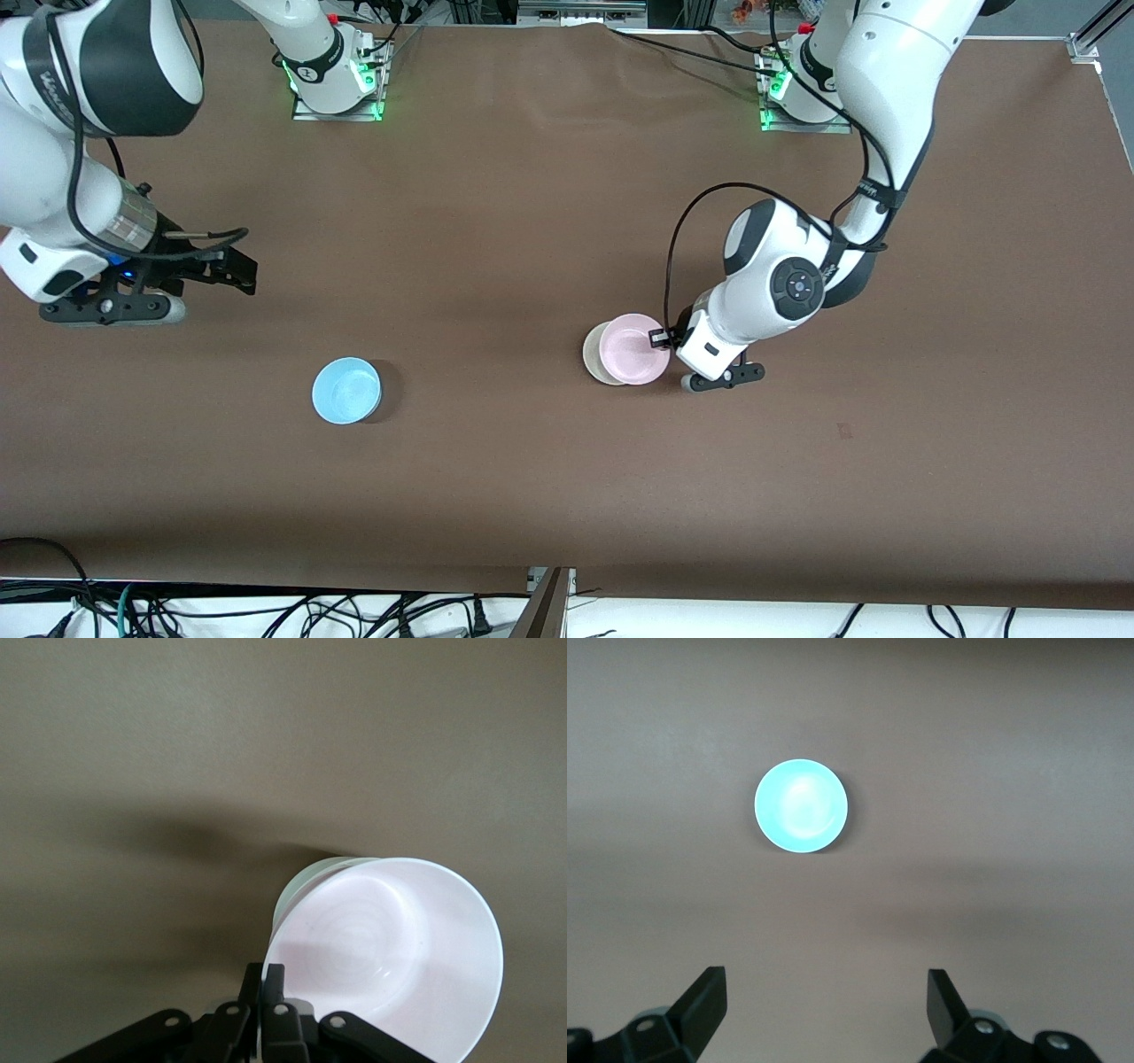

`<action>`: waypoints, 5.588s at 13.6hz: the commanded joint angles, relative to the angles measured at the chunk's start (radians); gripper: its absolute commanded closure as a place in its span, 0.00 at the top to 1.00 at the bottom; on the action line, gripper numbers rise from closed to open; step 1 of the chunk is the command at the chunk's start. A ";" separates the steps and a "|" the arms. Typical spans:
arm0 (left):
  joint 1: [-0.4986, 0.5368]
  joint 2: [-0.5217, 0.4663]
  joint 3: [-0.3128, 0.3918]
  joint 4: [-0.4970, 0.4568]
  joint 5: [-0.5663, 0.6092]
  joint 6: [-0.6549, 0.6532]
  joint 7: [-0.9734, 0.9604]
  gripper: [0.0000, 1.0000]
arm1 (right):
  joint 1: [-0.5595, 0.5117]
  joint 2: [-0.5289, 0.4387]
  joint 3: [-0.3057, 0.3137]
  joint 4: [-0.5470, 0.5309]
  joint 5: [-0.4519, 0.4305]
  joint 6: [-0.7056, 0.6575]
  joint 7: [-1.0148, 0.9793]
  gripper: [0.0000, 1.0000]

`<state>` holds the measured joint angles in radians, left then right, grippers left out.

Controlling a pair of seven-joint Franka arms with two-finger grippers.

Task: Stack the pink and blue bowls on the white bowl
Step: 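Carry the pink bowl with the left gripper onto the white bowl, then release the pink bowl while the right gripper reaches the blue bowl, then lift the blue bowl with the right gripper while the left gripper withdraws, then lower the blue bowl onto the pink bowl with the right gripper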

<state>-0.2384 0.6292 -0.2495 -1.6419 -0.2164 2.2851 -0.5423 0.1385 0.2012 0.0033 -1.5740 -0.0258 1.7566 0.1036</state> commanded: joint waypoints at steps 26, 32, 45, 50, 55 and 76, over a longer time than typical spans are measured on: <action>-0.051 0.069 0.006 0.014 0.046 0.047 -0.030 0.00 | -0.013 0.352 0.003 -0.004 0.000 0.381 -0.036 0.99; -0.053 0.092 0.006 0.016 0.046 0.088 -0.030 0.00 | -0.020 0.494 0.003 -0.004 -0.005 0.538 -0.036 0.87; 0.022 -0.129 0.091 0.037 0.035 -0.201 -0.034 1.00 | -0.013 0.483 0.009 0.002 0.039 0.517 -0.028 0.00; 0.126 -0.347 0.125 0.095 0.183 -0.546 0.149 1.00 | 0.096 0.475 0.017 0.213 0.138 0.204 0.303 0.00; 0.201 -0.488 0.225 0.131 0.186 -0.745 0.428 1.00 | 0.367 0.565 0.084 0.368 0.132 0.306 1.027 0.00; 0.245 -0.404 0.248 0.284 0.166 -0.854 0.464 1.00 | 0.578 0.705 0.069 0.361 0.052 0.534 1.378 0.00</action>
<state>-0.0002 0.2076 0.0005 -1.3941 -0.0491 1.4516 -0.0907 0.7055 0.9020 0.0784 -1.2149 0.0341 2.2887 1.4567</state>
